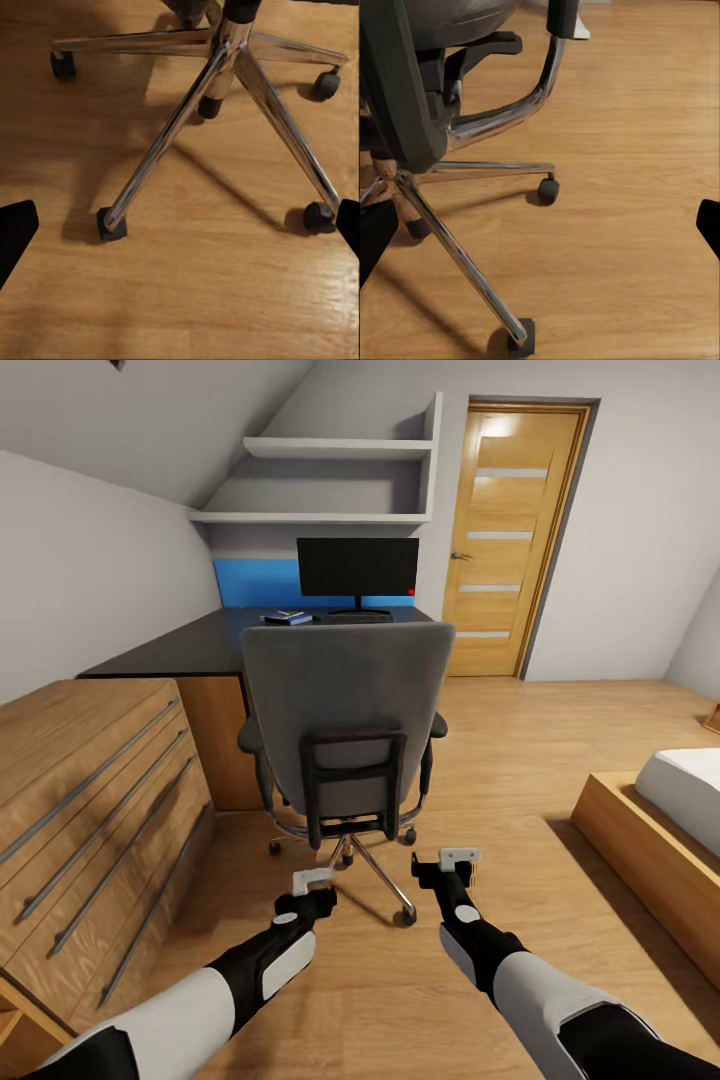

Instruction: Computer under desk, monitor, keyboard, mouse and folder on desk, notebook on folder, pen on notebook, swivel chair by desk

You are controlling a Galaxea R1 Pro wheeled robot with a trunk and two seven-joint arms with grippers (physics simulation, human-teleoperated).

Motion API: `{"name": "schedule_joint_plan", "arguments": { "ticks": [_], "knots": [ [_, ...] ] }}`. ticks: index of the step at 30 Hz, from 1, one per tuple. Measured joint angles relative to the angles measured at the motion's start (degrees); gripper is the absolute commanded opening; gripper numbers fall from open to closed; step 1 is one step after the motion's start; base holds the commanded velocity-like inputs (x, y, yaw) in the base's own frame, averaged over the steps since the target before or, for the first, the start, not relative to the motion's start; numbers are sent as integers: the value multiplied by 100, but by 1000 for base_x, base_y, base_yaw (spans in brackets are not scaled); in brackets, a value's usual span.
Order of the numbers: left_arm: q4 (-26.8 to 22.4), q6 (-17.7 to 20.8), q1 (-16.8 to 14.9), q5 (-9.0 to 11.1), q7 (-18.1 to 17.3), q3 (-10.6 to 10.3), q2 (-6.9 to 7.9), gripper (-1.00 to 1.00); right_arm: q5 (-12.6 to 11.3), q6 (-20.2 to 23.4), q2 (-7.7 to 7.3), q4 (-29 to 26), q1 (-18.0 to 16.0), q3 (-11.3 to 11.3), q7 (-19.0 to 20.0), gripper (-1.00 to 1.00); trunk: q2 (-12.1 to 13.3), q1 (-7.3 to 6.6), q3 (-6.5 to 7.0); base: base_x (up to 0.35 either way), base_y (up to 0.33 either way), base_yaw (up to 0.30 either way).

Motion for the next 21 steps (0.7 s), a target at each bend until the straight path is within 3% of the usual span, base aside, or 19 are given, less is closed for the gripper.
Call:
{"name": "schedule_joint_plan", "arguments": {
  "ticks": [5, 9, 16, 21],
  "knots": [
    [-270, 21, 1, -89, 79, -35, -286, 100, 19, 0, 137, 10, 8, 9, 10, 100, 0, 0, 0, 0, 0, 0],
    [-668, 43, 1, -152, 707, -37, -387, 100, 138, -1, 191, 7, 12, 10, 18, 100, 0, 0, 0, 0, 0, 0],
    [-800, -2, 1, -160, 1032, -17, -369, 100, 205, -12, 199, 2, 22, 4, 33, 100, 0, 0, 0, 0, 0, 0],
    [-826, -14, 1, -164, 1080, 11, -191, 100, 312, -55, 202, 2, 34, 11, 38, 100, 0, 0, 0, 0, 0, 0]
  ]
}}
